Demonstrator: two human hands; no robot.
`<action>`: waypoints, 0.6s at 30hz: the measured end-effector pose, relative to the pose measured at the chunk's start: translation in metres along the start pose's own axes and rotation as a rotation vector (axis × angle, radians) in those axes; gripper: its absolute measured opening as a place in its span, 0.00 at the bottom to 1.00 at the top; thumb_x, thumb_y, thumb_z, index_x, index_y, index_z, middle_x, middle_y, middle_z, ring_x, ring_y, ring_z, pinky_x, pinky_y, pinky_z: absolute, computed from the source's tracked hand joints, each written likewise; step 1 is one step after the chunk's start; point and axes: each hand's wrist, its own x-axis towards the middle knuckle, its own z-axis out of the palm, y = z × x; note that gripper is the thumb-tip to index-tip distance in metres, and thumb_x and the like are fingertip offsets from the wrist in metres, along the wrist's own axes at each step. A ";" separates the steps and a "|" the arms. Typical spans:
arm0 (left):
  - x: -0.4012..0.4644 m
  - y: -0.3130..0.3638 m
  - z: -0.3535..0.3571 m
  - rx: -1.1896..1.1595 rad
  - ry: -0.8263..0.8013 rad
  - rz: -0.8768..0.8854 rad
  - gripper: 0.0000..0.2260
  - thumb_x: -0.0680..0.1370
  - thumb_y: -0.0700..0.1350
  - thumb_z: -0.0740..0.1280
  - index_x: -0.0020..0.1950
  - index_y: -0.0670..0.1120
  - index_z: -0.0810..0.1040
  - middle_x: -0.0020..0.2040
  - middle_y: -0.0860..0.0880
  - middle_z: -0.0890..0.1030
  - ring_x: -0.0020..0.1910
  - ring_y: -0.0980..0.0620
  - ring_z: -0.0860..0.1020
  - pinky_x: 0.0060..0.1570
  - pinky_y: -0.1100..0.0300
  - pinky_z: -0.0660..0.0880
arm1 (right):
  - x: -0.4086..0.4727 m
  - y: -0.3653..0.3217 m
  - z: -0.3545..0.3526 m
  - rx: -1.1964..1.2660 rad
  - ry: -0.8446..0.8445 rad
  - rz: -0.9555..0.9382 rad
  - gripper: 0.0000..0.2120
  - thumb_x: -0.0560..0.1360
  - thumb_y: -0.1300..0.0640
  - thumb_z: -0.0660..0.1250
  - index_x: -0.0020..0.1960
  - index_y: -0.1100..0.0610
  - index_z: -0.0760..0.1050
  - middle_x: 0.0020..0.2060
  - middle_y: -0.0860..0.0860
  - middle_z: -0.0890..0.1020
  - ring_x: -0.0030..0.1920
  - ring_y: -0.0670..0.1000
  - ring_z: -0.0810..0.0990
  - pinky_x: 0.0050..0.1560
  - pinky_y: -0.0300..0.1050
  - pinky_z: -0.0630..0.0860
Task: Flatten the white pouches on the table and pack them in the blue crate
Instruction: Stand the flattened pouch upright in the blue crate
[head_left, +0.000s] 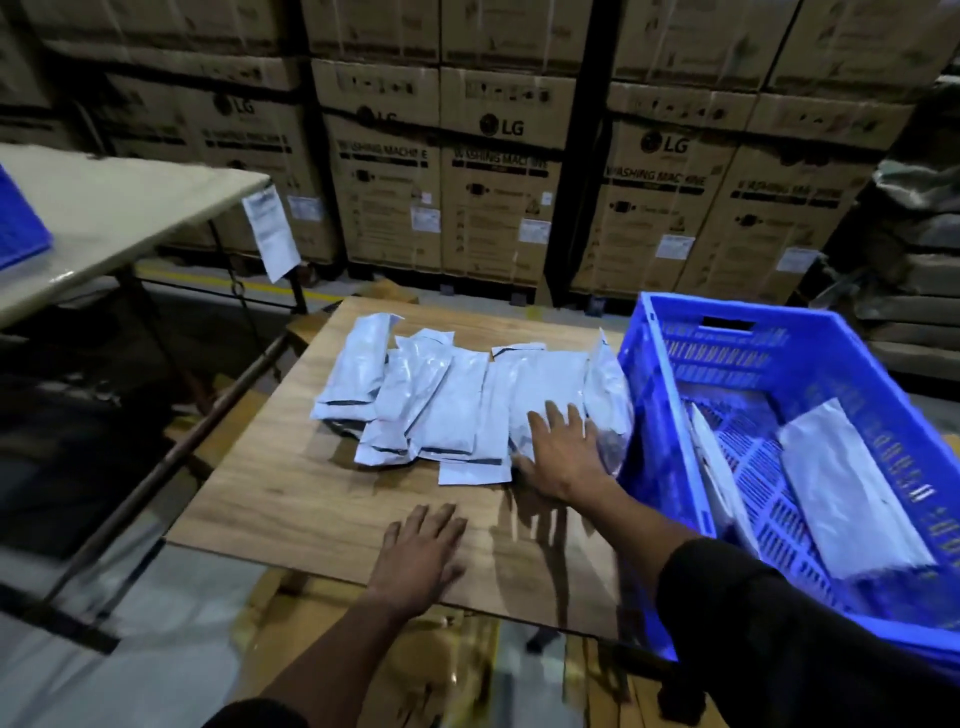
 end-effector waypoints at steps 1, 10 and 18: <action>0.002 0.000 -0.001 -0.001 -0.003 0.002 0.28 0.84 0.58 0.59 0.82 0.57 0.53 0.83 0.55 0.49 0.81 0.44 0.50 0.75 0.42 0.55 | 0.003 -0.001 0.004 -0.013 0.006 0.013 0.33 0.79 0.38 0.57 0.78 0.53 0.55 0.79 0.58 0.52 0.78 0.67 0.48 0.74 0.67 0.50; 0.004 -0.001 0.005 0.015 -0.010 -0.015 0.28 0.84 0.57 0.59 0.82 0.56 0.52 0.83 0.55 0.47 0.82 0.44 0.48 0.76 0.43 0.53 | 0.032 -0.004 0.016 -0.044 0.018 0.086 0.29 0.75 0.43 0.65 0.72 0.53 0.61 0.72 0.58 0.62 0.66 0.65 0.68 0.66 0.62 0.66; 0.002 0.001 0.001 0.017 -0.018 -0.011 0.28 0.85 0.56 0.57 0.83 0.56 0.50 0.84 0.55 0.44 0.82 0.44 0.46 0.76 0.40 0.51 | 0.026 0.005 -0.023 -0.002 0.212 0.186 0.22 0.75 0.49 0.65 0.67 0.54 0.69 0.67 0.58 0.68 0.61 0.64 0.70 0.59 0.60 0.69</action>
